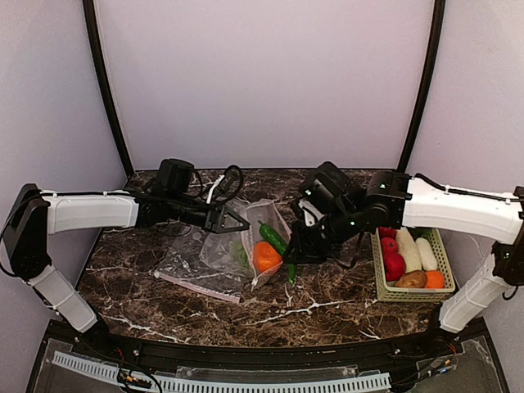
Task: Place the food in the zip-top bag and seal the zipper
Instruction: Place the fake vegetable in the zipper food storage bag.
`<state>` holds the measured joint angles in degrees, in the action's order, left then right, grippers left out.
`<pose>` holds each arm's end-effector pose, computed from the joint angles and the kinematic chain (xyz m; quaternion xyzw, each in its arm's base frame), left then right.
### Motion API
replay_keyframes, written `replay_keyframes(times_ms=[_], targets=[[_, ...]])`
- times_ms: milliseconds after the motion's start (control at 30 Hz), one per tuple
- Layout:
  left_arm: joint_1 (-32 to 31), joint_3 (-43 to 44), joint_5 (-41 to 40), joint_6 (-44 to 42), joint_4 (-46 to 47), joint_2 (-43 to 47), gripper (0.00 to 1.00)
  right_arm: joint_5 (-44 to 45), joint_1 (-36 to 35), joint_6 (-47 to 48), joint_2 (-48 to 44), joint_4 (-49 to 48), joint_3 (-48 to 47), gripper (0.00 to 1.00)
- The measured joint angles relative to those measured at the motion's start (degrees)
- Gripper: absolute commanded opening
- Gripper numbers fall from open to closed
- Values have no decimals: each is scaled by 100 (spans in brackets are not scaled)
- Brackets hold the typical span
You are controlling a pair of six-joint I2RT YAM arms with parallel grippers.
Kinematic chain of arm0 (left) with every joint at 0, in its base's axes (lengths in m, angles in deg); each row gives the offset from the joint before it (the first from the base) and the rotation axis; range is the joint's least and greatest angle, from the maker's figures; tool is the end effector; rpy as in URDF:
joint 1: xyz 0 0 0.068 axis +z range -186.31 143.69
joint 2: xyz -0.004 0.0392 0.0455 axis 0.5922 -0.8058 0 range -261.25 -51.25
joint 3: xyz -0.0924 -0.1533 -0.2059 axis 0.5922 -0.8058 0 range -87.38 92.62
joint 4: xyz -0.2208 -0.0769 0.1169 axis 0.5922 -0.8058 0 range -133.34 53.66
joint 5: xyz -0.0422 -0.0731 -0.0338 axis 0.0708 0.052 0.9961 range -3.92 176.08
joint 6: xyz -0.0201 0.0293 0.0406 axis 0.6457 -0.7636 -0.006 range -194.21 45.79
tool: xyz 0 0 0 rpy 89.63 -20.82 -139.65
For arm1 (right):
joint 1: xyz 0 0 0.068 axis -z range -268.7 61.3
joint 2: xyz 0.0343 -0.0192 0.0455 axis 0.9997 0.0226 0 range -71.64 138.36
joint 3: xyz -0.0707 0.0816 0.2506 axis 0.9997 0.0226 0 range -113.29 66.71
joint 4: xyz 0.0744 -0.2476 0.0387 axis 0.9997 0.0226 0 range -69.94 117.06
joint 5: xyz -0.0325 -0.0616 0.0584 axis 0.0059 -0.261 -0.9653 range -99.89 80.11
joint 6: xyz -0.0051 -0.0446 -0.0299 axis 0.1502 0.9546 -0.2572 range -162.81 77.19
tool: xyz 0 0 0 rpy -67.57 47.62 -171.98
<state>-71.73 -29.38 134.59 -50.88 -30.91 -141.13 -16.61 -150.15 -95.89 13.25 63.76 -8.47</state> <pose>0.2669 -0.2225 0.2555 0.2967 0.7480 -0.5398 0.2470 0.1461 0.2771 0.3065 -0.0874 0.9439 0.2938 0.1227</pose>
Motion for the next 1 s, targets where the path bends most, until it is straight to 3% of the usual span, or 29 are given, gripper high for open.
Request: replay_keyframes(times_ms=[533, 1000], targets=[[-769, -11, -614, -675, -352, 514, 1, 953, 33, -734, 463, -2, -610, 4], [-857, -120, -313, -557, -120, 509, 1, 2070, -229, -654, 1506, -35, -1226, 9]])
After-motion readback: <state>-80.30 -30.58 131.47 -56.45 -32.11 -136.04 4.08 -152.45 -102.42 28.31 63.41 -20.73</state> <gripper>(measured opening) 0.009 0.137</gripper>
